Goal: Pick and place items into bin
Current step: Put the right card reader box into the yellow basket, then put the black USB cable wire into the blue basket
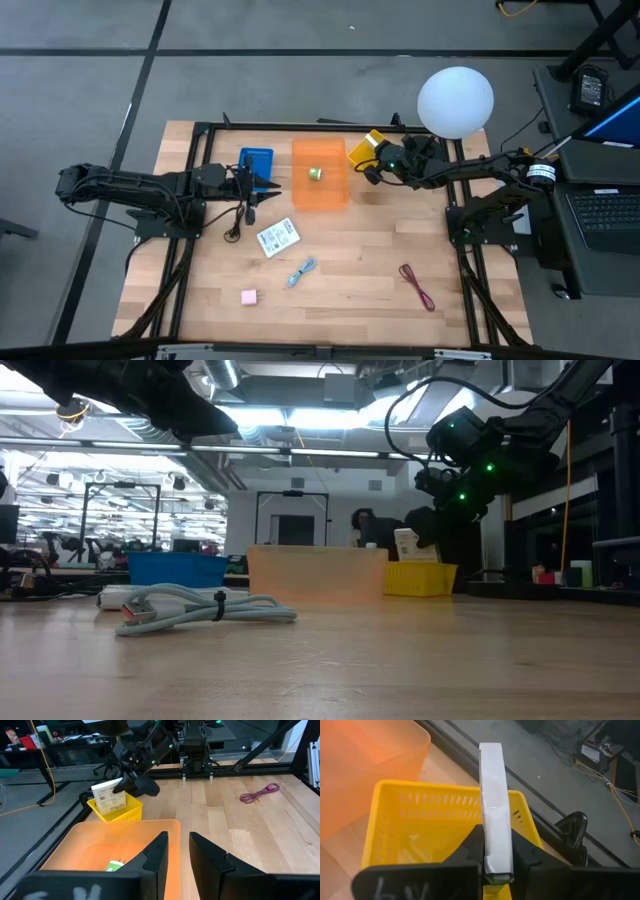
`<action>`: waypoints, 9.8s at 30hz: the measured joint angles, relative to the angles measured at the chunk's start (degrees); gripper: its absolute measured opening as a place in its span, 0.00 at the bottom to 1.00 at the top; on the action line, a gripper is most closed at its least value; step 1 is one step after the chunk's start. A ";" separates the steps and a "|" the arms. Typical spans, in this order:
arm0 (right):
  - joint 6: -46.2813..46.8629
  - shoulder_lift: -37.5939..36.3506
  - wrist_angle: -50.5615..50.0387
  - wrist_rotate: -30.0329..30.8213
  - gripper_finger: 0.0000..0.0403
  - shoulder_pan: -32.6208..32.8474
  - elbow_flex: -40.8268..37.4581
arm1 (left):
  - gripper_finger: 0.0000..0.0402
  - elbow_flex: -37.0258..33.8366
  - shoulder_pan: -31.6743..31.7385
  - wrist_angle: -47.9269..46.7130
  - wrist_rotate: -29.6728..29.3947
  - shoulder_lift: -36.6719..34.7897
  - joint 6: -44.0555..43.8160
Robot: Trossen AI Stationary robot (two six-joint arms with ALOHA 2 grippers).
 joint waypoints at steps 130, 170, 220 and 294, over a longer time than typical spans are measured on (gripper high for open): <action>-5.55 -0.87 22.55 -30.93 0.04 29.18 5.81 | 0.01 23.52 -22.52 -55.98 3.96 18.14 -52.46; -0.40 -0.87 14.86 -30.94 0.09 29.40 5.77 | 0.39 16.61 -20.17 -70.86 -4.22 26.18 -75.19; -1.95 -0.87 15.13 -30.93 0.09 29.40 5.79 | 0.09 6.80 -20.26 -48.25 0.01 21.18 -61.47; -3.02 -0.87 15.08 -30.95 0.09 29.40 5.81 | 0.09 -5.11 -2.40 -1.34 -32.58 3.50 -29.38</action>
